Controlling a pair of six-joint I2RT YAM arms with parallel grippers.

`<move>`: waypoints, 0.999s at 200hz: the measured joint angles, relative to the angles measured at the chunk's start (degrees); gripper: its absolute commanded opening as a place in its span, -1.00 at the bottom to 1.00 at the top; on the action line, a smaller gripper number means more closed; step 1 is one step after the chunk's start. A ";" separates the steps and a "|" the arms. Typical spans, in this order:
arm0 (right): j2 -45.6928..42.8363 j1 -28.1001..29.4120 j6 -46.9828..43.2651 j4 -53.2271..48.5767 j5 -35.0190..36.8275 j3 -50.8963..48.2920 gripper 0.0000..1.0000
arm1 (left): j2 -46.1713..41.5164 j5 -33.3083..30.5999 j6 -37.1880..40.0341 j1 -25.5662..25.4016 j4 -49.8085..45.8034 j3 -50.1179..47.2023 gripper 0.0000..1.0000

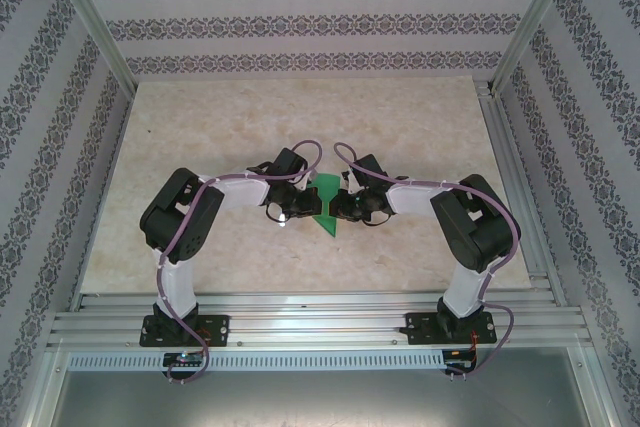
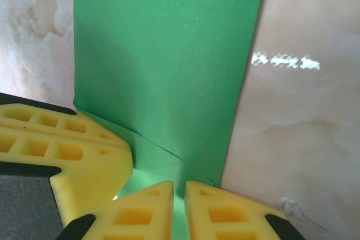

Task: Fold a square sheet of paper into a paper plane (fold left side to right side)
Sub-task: Third fold the triangle at the center of the table.

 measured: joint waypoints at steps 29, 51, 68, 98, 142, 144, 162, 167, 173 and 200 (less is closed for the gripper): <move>-2.84 -0.79 0.26 -0.94 -0.22 -0.76 -0.59 | 0.00 0.02 0.20 0.00 0.72 -0.42 -0.80; -6.45 -1.53 0.87 -1.14 -1.07 -1.22 -0.79 | 0.00 0.02 0.46 -0.07 0.74 -0.42 -0.81; -7.87 -1.46 2.58 0.13 -2.47 -1.46 -0.84 | -0.02 -0.15 0.83 -0.26 0.76 -0.42 -0.81; -7.10 0.81 4.98 1.66 -4.26 -1.92 -0.90 | 0.00 -0.48 1.22 -0.50 0.76 -0.35 -0.81; -5.07 2.73 7.34 3.78 -5.18 -2.34 -0.91 | 0.00 -1.01 1.57 -0.70 0.66 -0.24 -0.81; -5.05 2.75 7.50 3.87 -5.18 -2.36 -0.92 | -0.02 -1.05 1.66 -0.70 0.63 -0.24 -0.81; -4.87 2.78 7.93 4.20 -5.33 -2.40 -0.91 | 0.00 -1.09 1.79 -0.70 0.55 -0.24 -0.81; -4.85 2.78 7.98 4.24 -5.35 -2.40 -0.91 | -0.02 -1.14 1.90 -0.68 0.55 -0.24 -0.82; -4.83 2.78 8.07 4.28 -5.35 -2.43 -0.92 | -0.02 -1.18 1.92 -0.70 0.55 -0.22 -0.81; -5.16 2.71 8.17 6.14 -5.40 -3.69 -0.91 | 0.00 -1.29 2.12 -0.68 0.55 -0.22 -0.83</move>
